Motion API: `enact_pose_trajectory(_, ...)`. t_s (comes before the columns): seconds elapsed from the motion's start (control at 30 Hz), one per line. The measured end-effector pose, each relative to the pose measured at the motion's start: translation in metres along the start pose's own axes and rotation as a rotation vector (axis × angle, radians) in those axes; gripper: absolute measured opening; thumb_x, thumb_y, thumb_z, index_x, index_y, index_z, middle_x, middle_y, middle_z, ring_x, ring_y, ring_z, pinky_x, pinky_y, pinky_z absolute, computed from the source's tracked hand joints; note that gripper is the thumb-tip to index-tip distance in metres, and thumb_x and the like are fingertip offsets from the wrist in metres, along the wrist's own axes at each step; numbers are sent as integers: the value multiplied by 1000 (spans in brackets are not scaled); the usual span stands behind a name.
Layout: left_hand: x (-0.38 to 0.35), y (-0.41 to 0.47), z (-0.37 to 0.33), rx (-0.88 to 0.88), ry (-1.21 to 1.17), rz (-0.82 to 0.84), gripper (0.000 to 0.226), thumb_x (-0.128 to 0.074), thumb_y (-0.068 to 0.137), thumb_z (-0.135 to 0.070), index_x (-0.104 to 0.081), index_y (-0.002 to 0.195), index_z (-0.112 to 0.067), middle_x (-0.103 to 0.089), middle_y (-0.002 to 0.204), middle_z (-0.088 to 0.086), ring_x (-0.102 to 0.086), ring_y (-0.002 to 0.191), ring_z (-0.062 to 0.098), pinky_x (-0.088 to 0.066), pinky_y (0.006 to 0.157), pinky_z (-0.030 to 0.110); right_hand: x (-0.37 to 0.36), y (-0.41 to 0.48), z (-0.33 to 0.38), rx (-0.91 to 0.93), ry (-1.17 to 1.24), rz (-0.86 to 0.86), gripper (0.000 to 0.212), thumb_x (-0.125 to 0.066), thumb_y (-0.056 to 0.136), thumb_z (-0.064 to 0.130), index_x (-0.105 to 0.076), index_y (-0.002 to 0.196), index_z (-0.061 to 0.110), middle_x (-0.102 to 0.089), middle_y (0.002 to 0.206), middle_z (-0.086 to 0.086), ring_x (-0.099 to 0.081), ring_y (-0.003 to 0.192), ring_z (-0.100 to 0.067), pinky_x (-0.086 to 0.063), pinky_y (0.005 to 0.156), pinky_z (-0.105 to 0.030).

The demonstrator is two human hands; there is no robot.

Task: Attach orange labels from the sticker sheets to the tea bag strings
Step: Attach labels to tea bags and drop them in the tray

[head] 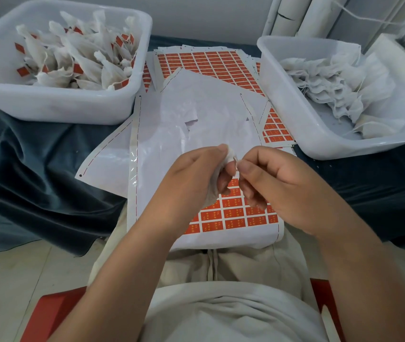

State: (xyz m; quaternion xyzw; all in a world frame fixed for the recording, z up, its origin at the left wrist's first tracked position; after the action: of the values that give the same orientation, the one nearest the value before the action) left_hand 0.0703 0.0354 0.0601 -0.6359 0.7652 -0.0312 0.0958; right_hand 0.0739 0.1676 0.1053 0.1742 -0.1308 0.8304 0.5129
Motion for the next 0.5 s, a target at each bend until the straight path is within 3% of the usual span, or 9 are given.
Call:
enact_pose_trajectory(0.17, 1, -6, -6, -49, 146, -50, 49, -46, 88, -66, -65, 65, -27, -57, 67, -3, -58, 67, 11, -59, 83, 52, -1, -1, -5, -47, 46, 69, 30, -53, 103, 38, -63, 75, 33, -63, 67, 2, -58, 61, -14, -52, 61, -26)
enact_pose_trajectory(0.23, -1, -7, -7, -54, 109, -60, 46, -48, 92, -60, -64, 63, -28, -55, 69, 0, -55, 70, 15, -56, 80, 46, -1, -3, -7, -66, 158, 118, 29, -56, 100, 38, -63, 74, 29, -60, 66, 2, -54, 60, -14, -50, 60, -24)
enact_pose_trajectory(0.37, -2, -7, -7, -54, -4, -85, 50, -47, 109, -45, -67, 64, -32, -56, 65, -8, -56, 63, 5, -53, 67, 19, 0, -2, -9, -90, 476, 174, 28, -56, 100, 27, -63, 73, 23, -52, 63, 1, -47, 54, -13, -44, 54, -22)
enact_pose_trajectory(0.5, -8, -9, -8, -15, -144, 5, 44, -52, 104, -52, -64, 68, -30, -52, 72, -3, -51, 68, 11, -50, 75, 31, -3, 6, -16, -109, 562, 113, 33, -52, 101, 22, -60, 69, 20, -50, 60, 0, -44, 52, -13, -42, 50, -22)
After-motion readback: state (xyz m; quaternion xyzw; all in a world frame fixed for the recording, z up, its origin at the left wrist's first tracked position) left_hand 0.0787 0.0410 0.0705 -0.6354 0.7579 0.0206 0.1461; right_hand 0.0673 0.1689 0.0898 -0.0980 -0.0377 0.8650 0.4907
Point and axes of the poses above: each hand's wrist, its own y-axis towards the middle knuckle, its own x-axis out of the back of the hand, z = x × y, the point moved 8 cm from there along y, towards the middle knuckle
